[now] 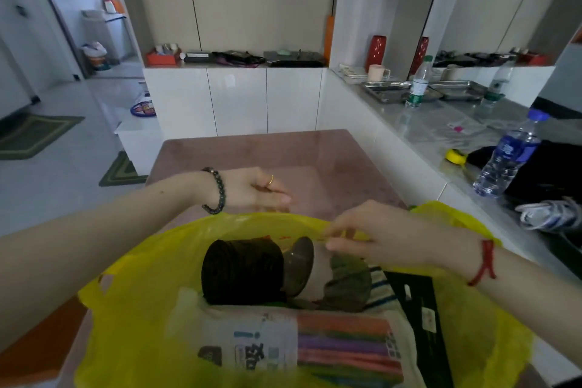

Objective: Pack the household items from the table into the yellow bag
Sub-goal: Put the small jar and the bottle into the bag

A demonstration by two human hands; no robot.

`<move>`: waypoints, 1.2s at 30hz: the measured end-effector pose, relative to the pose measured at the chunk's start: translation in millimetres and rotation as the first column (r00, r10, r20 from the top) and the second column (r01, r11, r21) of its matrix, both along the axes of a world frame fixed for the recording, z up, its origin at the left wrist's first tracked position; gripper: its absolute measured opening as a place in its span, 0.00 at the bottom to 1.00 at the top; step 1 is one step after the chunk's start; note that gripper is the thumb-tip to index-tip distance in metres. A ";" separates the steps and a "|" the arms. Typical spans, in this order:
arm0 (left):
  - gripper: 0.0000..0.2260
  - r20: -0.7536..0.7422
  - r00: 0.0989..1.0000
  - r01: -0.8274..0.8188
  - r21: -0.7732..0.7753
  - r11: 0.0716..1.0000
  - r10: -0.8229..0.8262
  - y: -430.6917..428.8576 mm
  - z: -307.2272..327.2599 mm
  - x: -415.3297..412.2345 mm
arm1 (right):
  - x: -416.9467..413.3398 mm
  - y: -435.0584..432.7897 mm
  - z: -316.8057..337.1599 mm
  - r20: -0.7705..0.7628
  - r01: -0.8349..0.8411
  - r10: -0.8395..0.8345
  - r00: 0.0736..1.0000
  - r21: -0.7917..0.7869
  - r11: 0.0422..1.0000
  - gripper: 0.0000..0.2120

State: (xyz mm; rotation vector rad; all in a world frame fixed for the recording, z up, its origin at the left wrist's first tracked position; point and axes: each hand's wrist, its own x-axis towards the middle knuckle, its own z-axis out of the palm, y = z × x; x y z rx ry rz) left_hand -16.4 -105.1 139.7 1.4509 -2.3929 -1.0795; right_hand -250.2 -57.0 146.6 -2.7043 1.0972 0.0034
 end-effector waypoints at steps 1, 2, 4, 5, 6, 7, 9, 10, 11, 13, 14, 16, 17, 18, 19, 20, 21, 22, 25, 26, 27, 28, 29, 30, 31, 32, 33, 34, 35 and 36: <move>0.15 -0.017 0.998 -0.060 0.007 0.998 0.060 -5.0 4.7 8.1 | 0.0 -8.6 12.1 0.066 0.013 -0.015 0.998 0.023 1.000 0.15; 0.18 -0.034 0.989 -0.144 0.003 0.990 0.144 -11.6 7.8 17.5 | 0.4 -20.0 22.0 0.123 0.037 -0.041 0.992 0.030 0.999 0.14; 0.17 -0.094 0.940 -0.331 -0.024 0.943 0.328 -23.3 12.7 37.4 | 4.6 -47.8 36.9 0.232 0.076 -0.079 0.970 0.021 0.997 0.13; 0.16 -0.123 0.907 -0.410 -0.033 0.912 0.403 -28.5 13.2 48.3 | 9.4 -62.9 41.4 0.271 0.082 -0.087 0.959 0.029 0.996 0.13; 0.15 -0.139 0.875 -0.471 -0.028 0.882 0.463 -33.5 11.0 60.5 | 16.3 -78.6 43.4 0.302 0.086 -0.099 0.948 0.056 0.995 0.13; 0.15 -0.143 0.845 -0.521 -0.011 0.853 0.515 -37.7 6.9 72.2 | 24.9 -95.3 41.8 0.316 0.088 -0.115 0.942 0.099 0.991 0.13; 0.16 -0.134 0.781 -0.611 0.033 0.791 0.610 -44.0 -7.3 92.2 | 46.4 -125.8 31.8 0.276 0.088 -0.136 0.952 0.179 0.980 0.15; 0.16 -0.124 0.743 -0.657 0.054 0.752 0.658 -47.6 -16.7 103.8 | 63.1 -143.6 22.8 0.233 0.079 -0.128 0.964 0.209 0.975 0.16; 0.16 -0.104 0.713 -0.690 0.072 0.720 0.694 -48.5 -27.1 110.8 | 76.6 -155.5 13.3 0.197 0.071 -0.119 0.973 0.236 0.969 0.18; 0.16 -0.048 0.682 -0.722 0.110 0.683 0.729 -47.8 -50.9 120.6 | 102.9 -174.8 -10.2 0.122 0.054 -0.095 0.988 0.303 0.951 0.24; 0.16 -0.017 0.663 -0.739 0.144 0.658 0.748 -49.1 -65.4 127.4 | 119.6 -185.7 -24.5 0.079 0.050 -0.082 0.994 0.342 0.938 0.27; 0.18 0.043 0.645 -0.752 0.208 0.625 0.763 -50.3 -93.5 137.8 | 150.8 -199.9 -54.3 -0.010 0.049 -0.049 0.999 0.425 0.904 0.32; 0.20 0.085 0.649 -0.753 0.218 0.621 0.756 -50.4 -106.9 141.4 | 165.3 -203.9 -69.8 -0.045 0.052 -0.035 0.998 0.470 0.881 0.34; 0.21 0.136 0.657 -0.750 0.217 0.625 0.742 -50.5 -119.9 144.3 | 178.5 -206.4 -84.6 -0.069 0.050 -0.018 0.997 0.505 0.861 0.35; 0.23 0.187 0.656 -0.754 0.209 0.623 0.731 -50.0 -132.4 146.6 | 190.4 -207.9 -98.8 -0.087 0.041 0.006 0.996 0.528 0.848 0.35; 0.24 0.222 0.655 -0.756 0.215 0.619 0.723 -48.9 -144.2 147.9 | 201.4 -208.6 -113.3 -0.100 0.029 0.030 0.995 0.544 0.839 0.35; 0.25 0.228 0.652 -0.758 0.239 0.607 0.723 -48.0 -156.0 147.7 | 210.8 -208.3 -127.2 -0.113 0.015 0.058 0.992 0.556 0.831 0.35; 0.27 0.213 0.644 -0.761 0.278 0.586 0.735 -46.8 -168.8 147.5 | 219.4 -208.0 -142.1 -0.124 -0.009 0.095 0.988 0.559 0.829 0.36; 0.32 0.180 0.651 -0.744 0.342 0.573 0.738 -43.9 -202.1 145.2 | 236.4 -202.4 -182.8 -0.133 -0.102 0.203 0.970 0.536 0.838 0.39; 0.32 0.180 0.661 -0.736 0.343 0.583 0.728 -43.7 -209.0 144.6 | 240.0 -199.6 -193.7 -0.137 -0.116 0.222 0.965 0.538 0.835 0.39; 0.32 0.186 0.665 -0.733 0.349 0.584 0.724 -43.4 -215.4 143.6 | 242.6 -196.8 -204.1 -0.148 -0.123 0.238 0.960 0.539 0.833 0.38; 0.31 0.200 0.667 -0.734 0.345 0.585 0.718 -43.8 -221.8 143.6 | 244.4 -194.2 -212.1 -0.159 -0.129 0.247 0.956 0.528 0.839 0.36; 0.29 0.227 0.675 -0.734 0.313 0.604 0.702 -44.6 -225.1 142.8 | 245.4 -192.0 -217.6 -0.170 -0.135 0.251 0.953 0.503 0.854 0.33; 0.26 0.264 0.681 -0.732 0.257 0.631 0.683 -45.2 -225.3 141.8 | 245.5 -190.3 -220.0 -0.184 -0.141 0.254 0.949 0.473 0.870 0.31; 0.22 0.295 0.684 -0.726 0.194 0.660 0.667 -45.6 -224.6 140.6 | 244.8 -189.1 -220.3 -0.193 -0.152 0.260 0.946 0.445 0.882 0.30; 0.20 0.295 0.687 -0.721 0.171 0.671 0.664 -44.8 -224.9 139.8 | 243.7 -188.7 -218.4 -0.194 -0.165 0.267 0.944 0.422 0.891 0.29; 0.22 0.251 0.700 -0.712 0.172 0.681 0.669 -44.5 -221.5 137.6 | 242.4 -189.0 -214.6 -0.186 -0.177 0.269 0.945 0.403 0.898 0.29; 0.25 0.183 0.698 -0.716 0.193 0.670 0.693 -44.2 -217.9 136.7 | 240.4 -189.4 -207.8 -0.166 -0.186 0.268 0.949 0.389 0.902 0.28; 0.27 0.103 0.688 -0.723 0.189 0.665 0.719 -43.6 -212.1 137.2 | 238.1 -189.9 -198.8 -0.133 -0.195 0.261 0.956 0.378 0.905 0.28; 0.26 0.041 0.676 -0.729 0.180 0.660 0.735 -43.9 -204.4 138.9 | 234.9 -190.0 -187.3 -0.093 -0.202 0.251 0.963 0.364 0.909 0.28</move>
